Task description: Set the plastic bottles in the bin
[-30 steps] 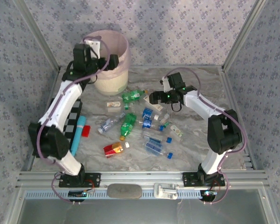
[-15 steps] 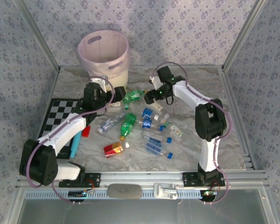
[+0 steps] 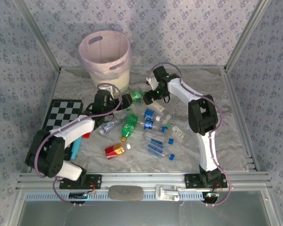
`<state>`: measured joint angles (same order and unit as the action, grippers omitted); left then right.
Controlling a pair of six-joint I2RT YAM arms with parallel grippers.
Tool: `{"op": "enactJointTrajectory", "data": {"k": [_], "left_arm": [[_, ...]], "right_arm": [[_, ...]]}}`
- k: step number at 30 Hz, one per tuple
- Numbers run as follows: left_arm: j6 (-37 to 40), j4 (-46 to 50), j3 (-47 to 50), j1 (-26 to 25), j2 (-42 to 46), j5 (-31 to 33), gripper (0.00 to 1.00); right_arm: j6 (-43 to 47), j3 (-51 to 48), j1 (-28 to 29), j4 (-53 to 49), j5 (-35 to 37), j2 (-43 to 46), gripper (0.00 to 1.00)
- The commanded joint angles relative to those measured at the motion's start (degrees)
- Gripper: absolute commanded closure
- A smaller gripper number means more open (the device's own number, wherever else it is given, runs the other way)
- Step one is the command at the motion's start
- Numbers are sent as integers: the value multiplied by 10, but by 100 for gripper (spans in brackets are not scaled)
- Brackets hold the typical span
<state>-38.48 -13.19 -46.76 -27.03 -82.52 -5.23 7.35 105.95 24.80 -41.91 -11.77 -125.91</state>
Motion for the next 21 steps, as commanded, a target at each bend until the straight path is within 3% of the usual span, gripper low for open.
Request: {"op": "enactJointTrajectory", "data": {"k": [1,14,21], "left_arm": [[-5,-20,-21,-3,-4,3,0],[0,-10,-24,-4,-14,2,0],[5,-9,-29,-5,-20,1,0]], "right_arm": [[2,28,3,-18,-5,-24,10],[-17,59,6,-18,12,-84,13],[-15,53,4,-14,17,-80,24]]}}
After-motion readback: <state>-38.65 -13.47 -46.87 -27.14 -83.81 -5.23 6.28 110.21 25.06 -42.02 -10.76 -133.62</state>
